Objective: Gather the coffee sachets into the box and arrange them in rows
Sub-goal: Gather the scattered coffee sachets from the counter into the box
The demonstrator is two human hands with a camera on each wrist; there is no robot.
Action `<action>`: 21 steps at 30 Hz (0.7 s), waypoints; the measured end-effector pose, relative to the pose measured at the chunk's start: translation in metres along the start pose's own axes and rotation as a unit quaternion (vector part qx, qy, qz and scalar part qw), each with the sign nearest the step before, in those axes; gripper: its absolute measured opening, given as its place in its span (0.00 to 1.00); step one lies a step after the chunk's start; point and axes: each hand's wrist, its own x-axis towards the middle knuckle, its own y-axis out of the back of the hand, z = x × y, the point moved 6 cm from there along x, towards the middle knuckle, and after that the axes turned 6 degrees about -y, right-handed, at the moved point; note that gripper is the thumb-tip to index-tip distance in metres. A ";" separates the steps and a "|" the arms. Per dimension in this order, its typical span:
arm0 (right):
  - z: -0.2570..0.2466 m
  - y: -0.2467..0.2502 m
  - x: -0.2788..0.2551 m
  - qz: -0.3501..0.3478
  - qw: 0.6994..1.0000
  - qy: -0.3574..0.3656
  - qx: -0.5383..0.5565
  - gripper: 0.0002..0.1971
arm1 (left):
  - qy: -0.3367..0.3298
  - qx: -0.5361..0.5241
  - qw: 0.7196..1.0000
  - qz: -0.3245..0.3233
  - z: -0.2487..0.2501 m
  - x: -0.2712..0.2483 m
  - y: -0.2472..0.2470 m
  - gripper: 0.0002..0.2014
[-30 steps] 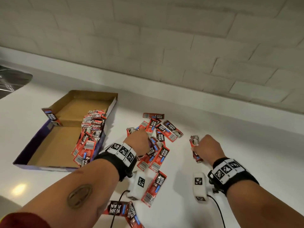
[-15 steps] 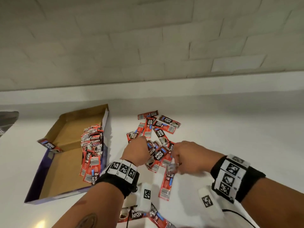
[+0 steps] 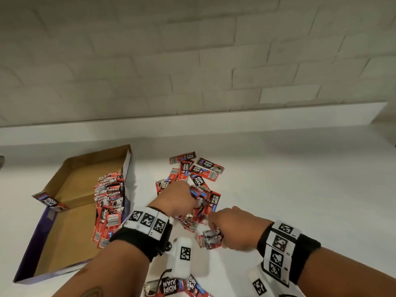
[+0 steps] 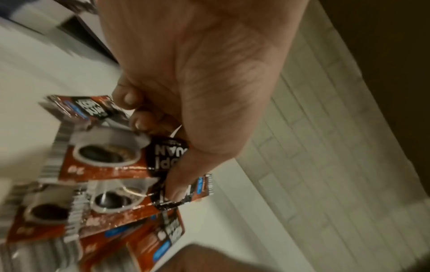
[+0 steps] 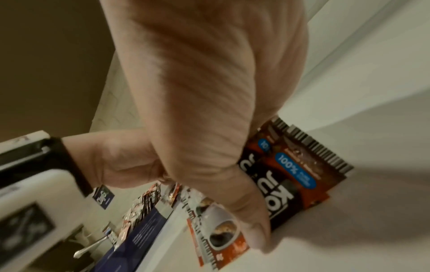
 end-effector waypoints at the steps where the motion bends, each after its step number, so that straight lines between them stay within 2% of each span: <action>1: 0.005 0.001 -0.002 -0.005 1.000 -0.014 0.012 0.18 | -0.008 0.028 1.000 -0.008 0.006 0.001 -0.005 0.10; 5: 0.025 0.011 -0.007 -0.025 0.996 -0.064 0.065 0.07 | -0.010 0.094 0.996 -0.003 0.015 0.003 -0.022 0.09; 7: 0.041 0.017 -0.012 -0.024 0.986 -0.085 0.139 0.09 | -0.001 0.088 0.996 0.006 0.013 0.002 -0.025 0.11; 9: 0.058 0.022 -0.017 0.009 0.963 -0.103 0.248 0.10 | 0.002 0.068 0.998 0.015 0.011 0.000 -0.025 0.13; 11: 0.072 0.023 -0.021 0.048 0.923 -0.118 0.364 0.09 | -0.001 0.061 0.998 0.028 0.010 -0.003 -0.021 0.13; 13: 0.076 0.022 -0.021 0.062 0.858 -0.122 0.496 0.06 | 0.003 0.033 0.999 0.043 0.009 -0.007 -0.016 0.14; 16: 0.073 0.029 -0.015 0.094 0.775 -0.115 0.615 0.07 | 0.001 -0.118 0.991 0.069 0.011 -0.016 0.001 0.16; 18: 0.069 0.032 -0.010 0.112 0.738 -0.123 0.654 0.07 | -0.007 -0.281 0.956 0.087 0.017 -0.022 0.014 0.17; 21: 0.052 0.033 -0.001 0.097 0.684 -0.122 0.712 0.11 | -0.026 -0.463 0.879 0.110 0.036 -0.027 0.023 0.19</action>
